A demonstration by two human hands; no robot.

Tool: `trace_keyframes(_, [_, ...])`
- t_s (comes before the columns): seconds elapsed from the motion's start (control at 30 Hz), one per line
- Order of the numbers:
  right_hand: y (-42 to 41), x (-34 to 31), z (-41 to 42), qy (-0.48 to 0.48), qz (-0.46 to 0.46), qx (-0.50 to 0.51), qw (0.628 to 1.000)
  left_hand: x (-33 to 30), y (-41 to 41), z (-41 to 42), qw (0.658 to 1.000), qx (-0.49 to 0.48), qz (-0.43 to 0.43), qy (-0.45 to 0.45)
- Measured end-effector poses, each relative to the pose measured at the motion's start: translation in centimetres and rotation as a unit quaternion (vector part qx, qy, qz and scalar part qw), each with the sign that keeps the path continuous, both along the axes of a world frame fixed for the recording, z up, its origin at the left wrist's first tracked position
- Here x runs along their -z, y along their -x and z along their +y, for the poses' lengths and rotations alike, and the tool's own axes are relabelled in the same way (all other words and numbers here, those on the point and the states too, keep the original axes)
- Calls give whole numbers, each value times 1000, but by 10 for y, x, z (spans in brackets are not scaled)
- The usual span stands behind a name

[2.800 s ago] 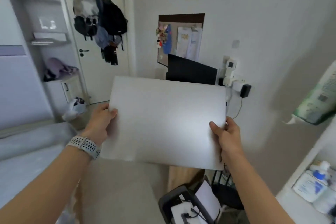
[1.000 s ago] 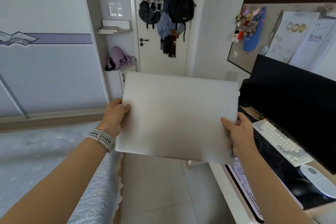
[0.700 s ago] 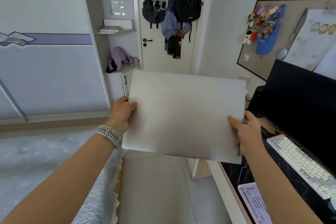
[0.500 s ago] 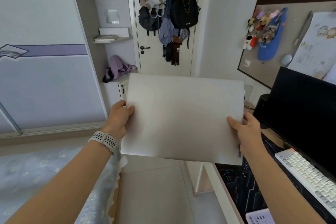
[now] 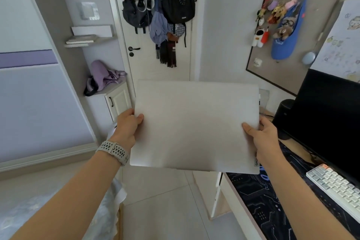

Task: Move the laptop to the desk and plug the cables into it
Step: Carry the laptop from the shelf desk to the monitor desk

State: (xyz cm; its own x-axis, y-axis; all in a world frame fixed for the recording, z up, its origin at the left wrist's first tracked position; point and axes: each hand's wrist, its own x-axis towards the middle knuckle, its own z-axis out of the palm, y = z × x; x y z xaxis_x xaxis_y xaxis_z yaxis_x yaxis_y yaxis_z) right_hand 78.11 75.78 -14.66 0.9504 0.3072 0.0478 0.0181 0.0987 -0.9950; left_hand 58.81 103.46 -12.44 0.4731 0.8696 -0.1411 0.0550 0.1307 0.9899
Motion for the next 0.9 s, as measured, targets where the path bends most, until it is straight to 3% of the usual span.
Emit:
trace_keyframes(0.4, [-43, 18, 36, 2, 14, 162, 987, 3, -140, 86, 986, 166, 12, -31])
trace_keyframes(0.9, [-181, 29, -5, 3, 22, 270, 963, 27, -354, 55, 958, 285, 35, 1])
